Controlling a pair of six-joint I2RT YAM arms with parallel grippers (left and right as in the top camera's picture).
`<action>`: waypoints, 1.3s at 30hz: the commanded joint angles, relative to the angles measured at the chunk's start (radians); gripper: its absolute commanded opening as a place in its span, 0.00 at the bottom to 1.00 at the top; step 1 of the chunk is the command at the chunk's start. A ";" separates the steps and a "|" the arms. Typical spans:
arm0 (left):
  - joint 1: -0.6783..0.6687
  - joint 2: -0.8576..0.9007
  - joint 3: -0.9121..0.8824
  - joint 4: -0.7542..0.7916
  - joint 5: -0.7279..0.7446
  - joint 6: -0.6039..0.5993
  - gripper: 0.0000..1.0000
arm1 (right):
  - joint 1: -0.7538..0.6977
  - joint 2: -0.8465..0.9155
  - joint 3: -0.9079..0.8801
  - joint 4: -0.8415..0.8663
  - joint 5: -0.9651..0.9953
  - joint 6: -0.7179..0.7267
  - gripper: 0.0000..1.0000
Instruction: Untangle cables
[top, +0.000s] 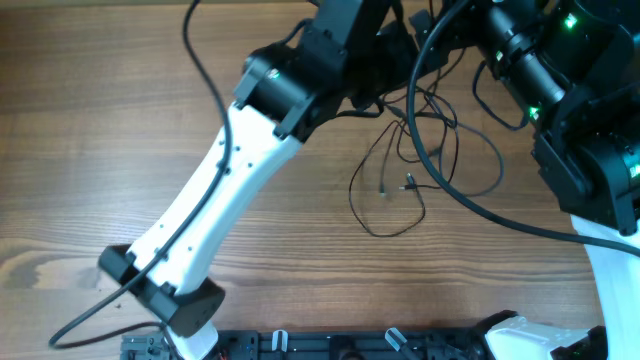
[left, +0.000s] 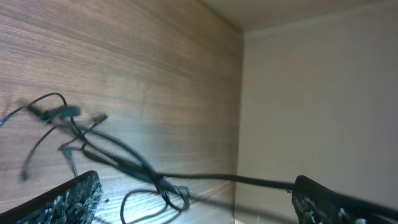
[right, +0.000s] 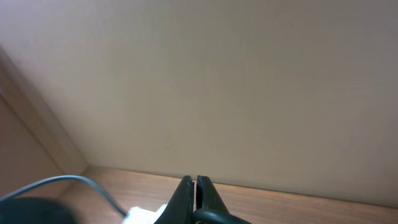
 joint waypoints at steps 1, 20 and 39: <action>0.005 0.064 0.002 0.012 -0.049 -0.039 1.00 | 0.000 -0.056 0.007 0.003 -0.063 0.011 0.04; 0.352 0.334 -0.001 -0.477 -0.663 0.070 1.00 | 0.000 -0.459 0.156 -0.221 0.327 -0.028 0.04; 0.537 0.220 -0.080 -0.485 -0.150 0.560 1.00 | -0.002 -0.108 0.167 0.349 0.496 -0.415 0.04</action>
